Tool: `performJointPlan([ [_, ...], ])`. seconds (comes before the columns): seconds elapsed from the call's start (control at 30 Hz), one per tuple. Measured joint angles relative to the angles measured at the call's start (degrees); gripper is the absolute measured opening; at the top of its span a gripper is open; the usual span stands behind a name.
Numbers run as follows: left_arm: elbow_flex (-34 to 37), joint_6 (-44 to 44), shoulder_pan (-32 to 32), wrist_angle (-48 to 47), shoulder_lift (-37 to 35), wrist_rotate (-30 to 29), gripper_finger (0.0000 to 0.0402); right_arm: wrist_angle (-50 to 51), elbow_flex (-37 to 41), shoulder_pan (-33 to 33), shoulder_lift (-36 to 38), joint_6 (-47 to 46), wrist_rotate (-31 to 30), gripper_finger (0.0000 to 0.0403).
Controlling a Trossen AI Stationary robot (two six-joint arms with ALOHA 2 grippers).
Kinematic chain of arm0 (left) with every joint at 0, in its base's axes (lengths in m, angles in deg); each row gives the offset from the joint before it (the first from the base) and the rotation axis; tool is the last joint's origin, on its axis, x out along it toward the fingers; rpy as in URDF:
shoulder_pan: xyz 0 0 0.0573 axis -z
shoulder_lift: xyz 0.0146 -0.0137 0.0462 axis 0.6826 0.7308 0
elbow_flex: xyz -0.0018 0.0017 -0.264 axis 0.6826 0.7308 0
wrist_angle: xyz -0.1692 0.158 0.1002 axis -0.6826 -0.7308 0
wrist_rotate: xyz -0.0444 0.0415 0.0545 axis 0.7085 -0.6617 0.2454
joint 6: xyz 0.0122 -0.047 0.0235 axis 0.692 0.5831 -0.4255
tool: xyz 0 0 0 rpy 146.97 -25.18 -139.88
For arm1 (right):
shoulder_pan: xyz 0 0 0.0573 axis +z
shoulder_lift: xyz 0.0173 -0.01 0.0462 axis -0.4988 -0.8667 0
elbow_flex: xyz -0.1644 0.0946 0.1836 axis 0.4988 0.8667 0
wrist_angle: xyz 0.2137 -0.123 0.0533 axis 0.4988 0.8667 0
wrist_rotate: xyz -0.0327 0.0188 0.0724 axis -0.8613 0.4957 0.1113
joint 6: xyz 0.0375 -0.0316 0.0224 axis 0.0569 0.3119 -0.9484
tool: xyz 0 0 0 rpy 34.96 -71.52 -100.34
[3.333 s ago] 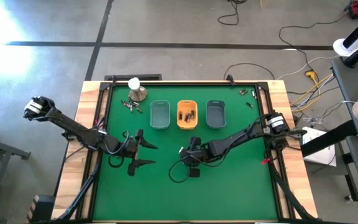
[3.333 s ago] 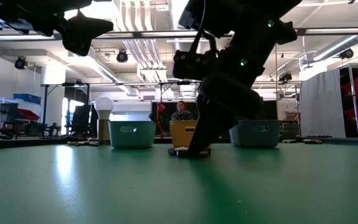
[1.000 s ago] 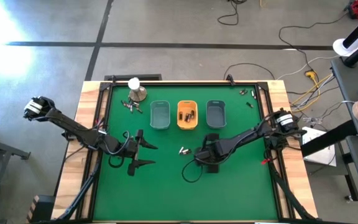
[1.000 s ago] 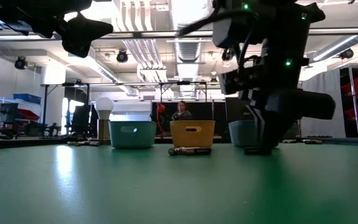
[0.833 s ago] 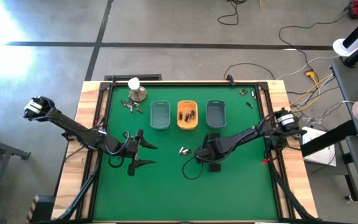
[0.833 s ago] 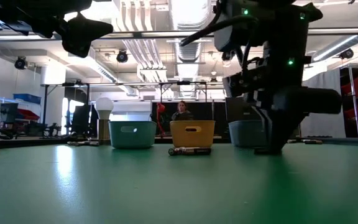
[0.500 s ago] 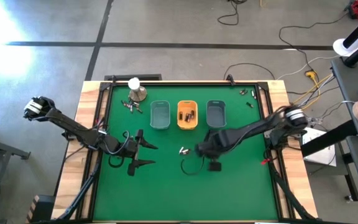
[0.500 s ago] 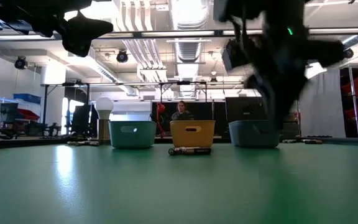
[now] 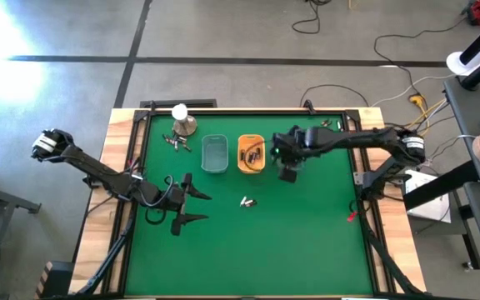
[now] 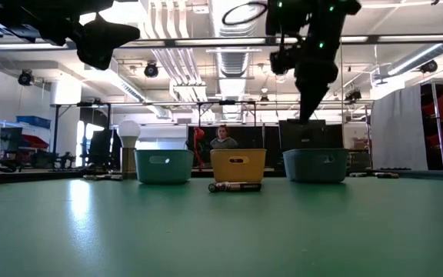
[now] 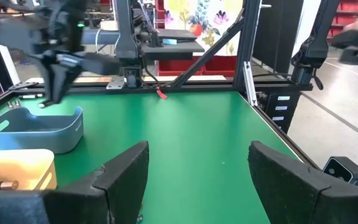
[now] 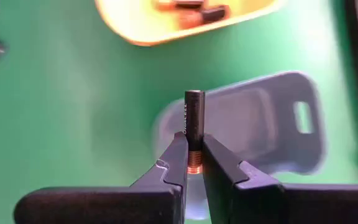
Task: Sort batteries
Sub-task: Put the small black battery into the blue bin
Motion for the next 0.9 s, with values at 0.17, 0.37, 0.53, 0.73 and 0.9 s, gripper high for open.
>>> performJointPlan([
  [0.17, -0.23, 0.24, -0.01, -0.64, -0.02, 0.02, 0.0252, 0.03, 0.42, -6.57, -4.69, 6.57, 0.46, 0.0024],
  [0.37, -0.35, 0.25, 0.00, -1.07, -0.02, 0.02, 0.0252, -0.14, 0.92, -12.13, -12.93, 10.45, 1.98, 0.0024],
  [0.53, -0.35, 0.25, 0.00, -1.19, -0.02, 0.03, 0.0252, -0.18, 0.77, -13.99, -18.20, 11.42, 2.12, 0.0024],
  [0.73, -0.35, 0.11, 0.00, -2.56, -0.04, 0.04, 0.0252, 0.04, 0.73, -14.12, -18.60, 10.74, 2.05, 0.0055],
  [0.9, -0.35, 0.04, 0.01, -2.63, -0.07, 0.04, 0.0252, 0.80, 1.05, -13.99, -14.63, 8.85, 1.25, 0.0117],
])
